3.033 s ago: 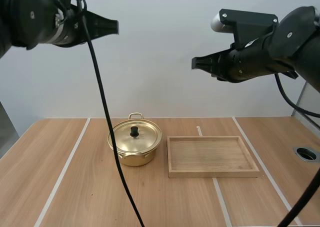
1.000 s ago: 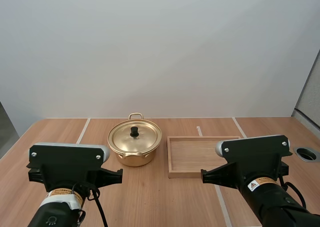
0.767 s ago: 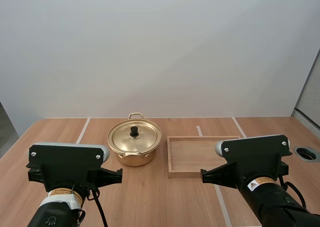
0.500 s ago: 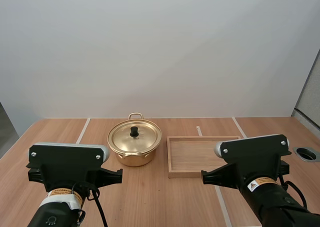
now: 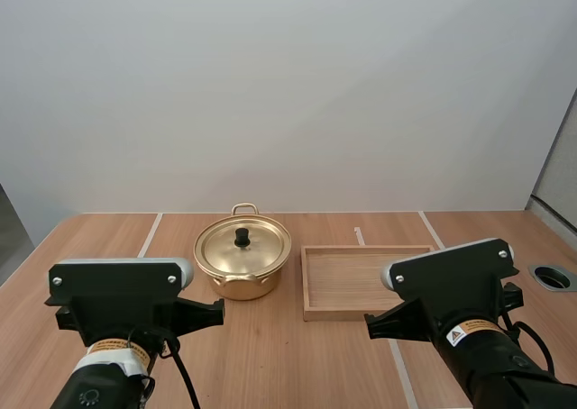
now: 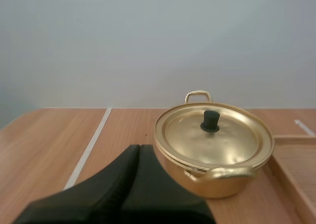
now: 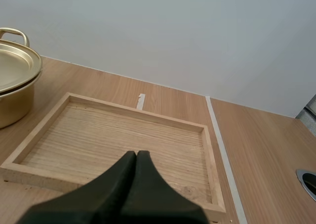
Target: Open the pot, put the grape inside, and close it
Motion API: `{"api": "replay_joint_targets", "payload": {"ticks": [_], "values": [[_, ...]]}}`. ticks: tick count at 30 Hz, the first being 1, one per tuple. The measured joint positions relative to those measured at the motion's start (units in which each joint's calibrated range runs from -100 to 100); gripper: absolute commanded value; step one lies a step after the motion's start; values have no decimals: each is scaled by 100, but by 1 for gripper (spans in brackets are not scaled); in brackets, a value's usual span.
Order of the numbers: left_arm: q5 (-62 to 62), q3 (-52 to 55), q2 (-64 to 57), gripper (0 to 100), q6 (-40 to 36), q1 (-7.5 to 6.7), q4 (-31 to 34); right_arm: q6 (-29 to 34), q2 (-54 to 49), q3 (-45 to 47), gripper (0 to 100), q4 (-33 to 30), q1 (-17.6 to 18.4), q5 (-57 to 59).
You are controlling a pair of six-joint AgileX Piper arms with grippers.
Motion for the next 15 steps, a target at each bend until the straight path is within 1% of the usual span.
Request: {"api": "replay_joint_targets", "payload": {"ticks": [4,7,10,13,15], "values": [[-192,-8,0,0,193,0,-464,15,-218,0,0,0,0,87],[162,-8,0,0,712,0,-632,231,-474,0,0,0,0,253],[495,0,0,0,1017,0,-690,364,-637,0,0,10,0,309],[595,0,0,0,1107,0,-690,494,-719,0,0,-58,0,535],[610,0,0,0,1127,0,-690,717,-720,33,0,-179,0,625]]}}
